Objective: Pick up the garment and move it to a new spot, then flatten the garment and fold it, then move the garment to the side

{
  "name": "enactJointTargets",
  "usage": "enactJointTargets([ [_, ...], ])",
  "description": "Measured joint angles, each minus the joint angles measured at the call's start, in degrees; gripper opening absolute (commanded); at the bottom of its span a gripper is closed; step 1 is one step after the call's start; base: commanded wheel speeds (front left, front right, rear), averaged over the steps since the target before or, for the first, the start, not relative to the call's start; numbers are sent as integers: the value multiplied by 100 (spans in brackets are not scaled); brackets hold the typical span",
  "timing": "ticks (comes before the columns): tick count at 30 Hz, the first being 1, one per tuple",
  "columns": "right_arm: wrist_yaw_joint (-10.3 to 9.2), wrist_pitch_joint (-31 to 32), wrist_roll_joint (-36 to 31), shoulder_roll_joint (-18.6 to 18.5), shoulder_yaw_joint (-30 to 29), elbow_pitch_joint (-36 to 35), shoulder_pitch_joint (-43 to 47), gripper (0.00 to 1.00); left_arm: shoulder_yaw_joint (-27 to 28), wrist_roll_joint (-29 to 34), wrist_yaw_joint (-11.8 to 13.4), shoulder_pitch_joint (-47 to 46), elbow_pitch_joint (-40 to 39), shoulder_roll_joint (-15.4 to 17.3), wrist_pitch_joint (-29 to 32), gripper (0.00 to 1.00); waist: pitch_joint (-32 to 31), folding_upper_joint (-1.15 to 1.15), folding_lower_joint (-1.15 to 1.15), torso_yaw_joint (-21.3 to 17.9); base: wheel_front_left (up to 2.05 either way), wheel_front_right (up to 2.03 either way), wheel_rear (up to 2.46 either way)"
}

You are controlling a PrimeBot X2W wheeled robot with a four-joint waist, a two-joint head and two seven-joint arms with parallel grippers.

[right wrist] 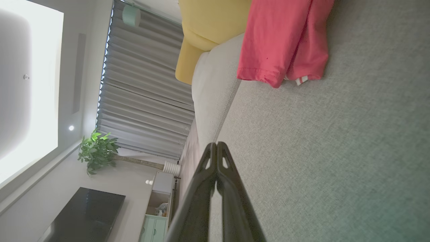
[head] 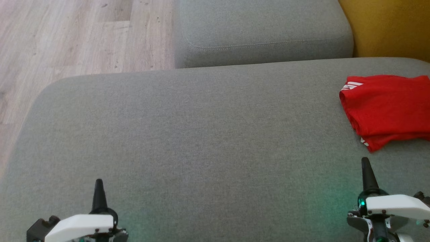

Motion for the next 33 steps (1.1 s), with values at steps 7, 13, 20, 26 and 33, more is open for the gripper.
enactJointTargets([
  [7,0,112,448,0,-69,-1,-16,0,153,-445,-57,-39,20,0,115,0,42,0,-1,-6,0,0,0],
  [13,0,215,843,0,-157,-3,-121,0,209,-817,-123,-178,33,-1,237,0,77,0,-1,-12,0,0,0],
  [20,0,320,1308,0,-207,-37,-227,0,339,-1246,-202,-213,54,-3,350,0,119,0,-1,-19,0,0,0],
  [26,0,410,1693,0,-281,-54,-240,0,437,-1619,-252,-263,75,-5,452,0,155,0,-1,-24,0,0,0],
  [33,0,517,2158,0,-357,-58,-283,0,542,-2042,-311,-374,83,-8,554,0,197,0,0,-31,0,0,0],
])
